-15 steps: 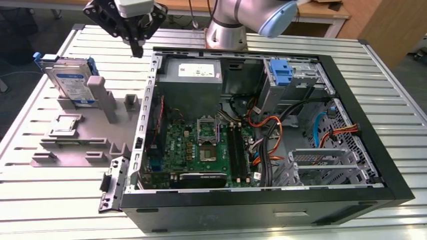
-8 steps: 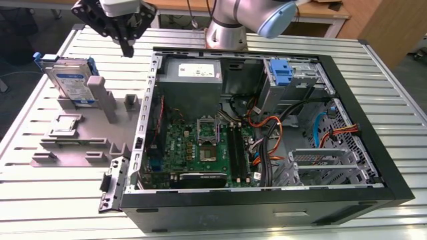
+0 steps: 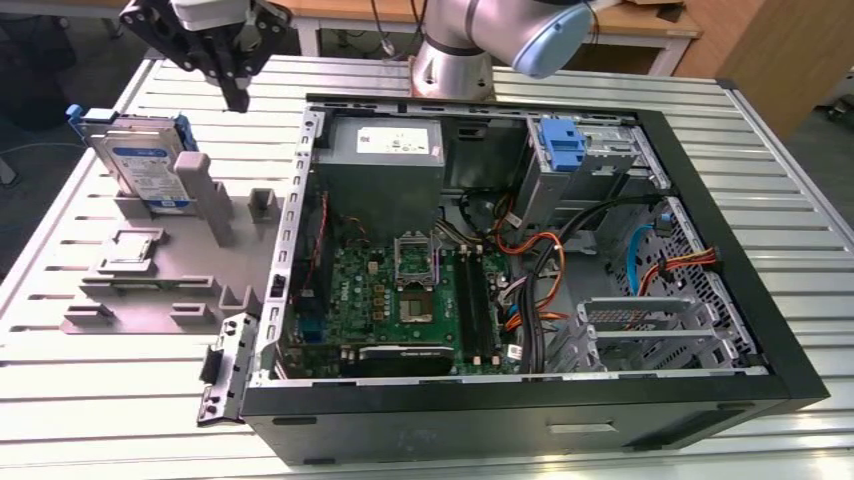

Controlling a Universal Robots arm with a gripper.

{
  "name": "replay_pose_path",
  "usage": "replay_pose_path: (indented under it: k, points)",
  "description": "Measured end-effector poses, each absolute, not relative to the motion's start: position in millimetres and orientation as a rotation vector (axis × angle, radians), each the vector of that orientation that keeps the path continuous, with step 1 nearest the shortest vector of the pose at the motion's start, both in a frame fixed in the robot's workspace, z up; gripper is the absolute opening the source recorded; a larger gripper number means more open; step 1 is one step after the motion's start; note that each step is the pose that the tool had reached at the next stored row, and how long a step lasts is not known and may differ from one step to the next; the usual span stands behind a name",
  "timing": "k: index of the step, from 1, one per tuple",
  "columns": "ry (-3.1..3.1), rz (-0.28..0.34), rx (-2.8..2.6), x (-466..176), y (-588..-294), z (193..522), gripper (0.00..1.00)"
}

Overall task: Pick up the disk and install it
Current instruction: 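Reach for the disk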

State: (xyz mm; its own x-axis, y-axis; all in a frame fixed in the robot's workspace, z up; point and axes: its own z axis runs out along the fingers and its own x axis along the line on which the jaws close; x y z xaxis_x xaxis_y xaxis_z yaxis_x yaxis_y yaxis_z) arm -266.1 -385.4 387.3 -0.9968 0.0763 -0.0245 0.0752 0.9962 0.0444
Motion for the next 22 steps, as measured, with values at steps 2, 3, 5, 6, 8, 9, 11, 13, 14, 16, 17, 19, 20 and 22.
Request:
replay_pose_path:
  k: [2,3,5,6,8,9,11,13,14,16,17,19,20,22]
  points:
    - [3.112,0.068,0.118,-269,-384,387,0.10]
    - [3.112,0.068,0.118,-271,-384,387,0.10]
    - [3.112,0.068,0.118,-274,-382,387,0.10]
    - [3.112,0.068,0.118,-276,-382,387,0.10]
    - [3.112,0.068,0.118,-278,-381,387,0.10]
    - [3.112,0.068,0.118,-279,-380,387,0.10]
    - [3.112,0.068,0.118,-282,-379,387,0.10]
    - [3.112,0.068,0.118,-284,-379,387,0.10]
    - [3.112,0.068,0.118,-284,-379,387,0.10]
    - [3.112,0.068,0.118,-284,-379,387,0.10]
    - [3.112,0.068,0.118,-284,-379,387,0.10]
    - [3.113,0.068,0.118,-284,-379,387,0.10]
    - [3.112,0.068,0.118,-284,-379,387,0.10]
    - [3.112,0.068,0.118,-285,-379,387,0.10]
